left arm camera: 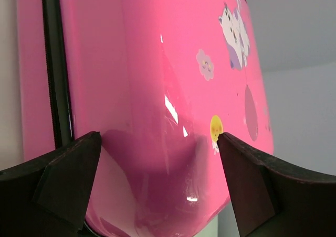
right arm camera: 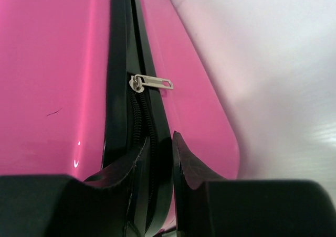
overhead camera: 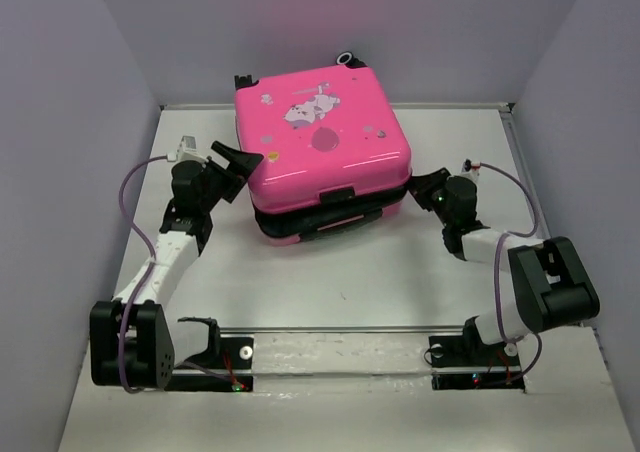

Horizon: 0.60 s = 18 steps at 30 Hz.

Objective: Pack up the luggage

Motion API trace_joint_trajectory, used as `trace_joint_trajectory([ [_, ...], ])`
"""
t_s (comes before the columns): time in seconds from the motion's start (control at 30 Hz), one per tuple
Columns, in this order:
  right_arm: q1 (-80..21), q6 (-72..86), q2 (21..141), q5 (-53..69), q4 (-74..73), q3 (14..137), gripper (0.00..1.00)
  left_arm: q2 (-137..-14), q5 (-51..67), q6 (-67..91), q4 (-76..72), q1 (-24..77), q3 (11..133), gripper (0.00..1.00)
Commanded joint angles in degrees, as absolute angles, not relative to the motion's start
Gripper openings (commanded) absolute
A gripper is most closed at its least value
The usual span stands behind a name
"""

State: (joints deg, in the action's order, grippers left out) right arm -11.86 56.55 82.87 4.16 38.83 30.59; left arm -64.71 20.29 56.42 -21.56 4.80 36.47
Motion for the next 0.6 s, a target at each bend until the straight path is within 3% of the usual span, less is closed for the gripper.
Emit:
trace_joint_trajectory([
  [0.0, -25.1, 68.9, 85.1, 20.8, 44.5, 30.2, 0.07, -65.7, 39.8, 63.2, -31.6, 15.7, 46.9, 0.99],
  [0.23, -26.0, 70.4, 89.0, 17.8, 49.7, 26.2, 0.07, -56.8, 39.0, 53.2, -19.3, 15.6, 45.5, 0.99],
  [0.4, -36.1, 67.1, 89.3, 12.0, 44.6, 29.3, 0.07, -44.0, 21.5, 40.8, -1.1, 15.8, 42.9, 0.98],
  [0.57, -42.0, 67.4, 89.8, 8.2, 43.8, 32.3, 0.07, -37.9, 15.1, 38.4, 4.3, 19.5, 41.8, 0.93],
])
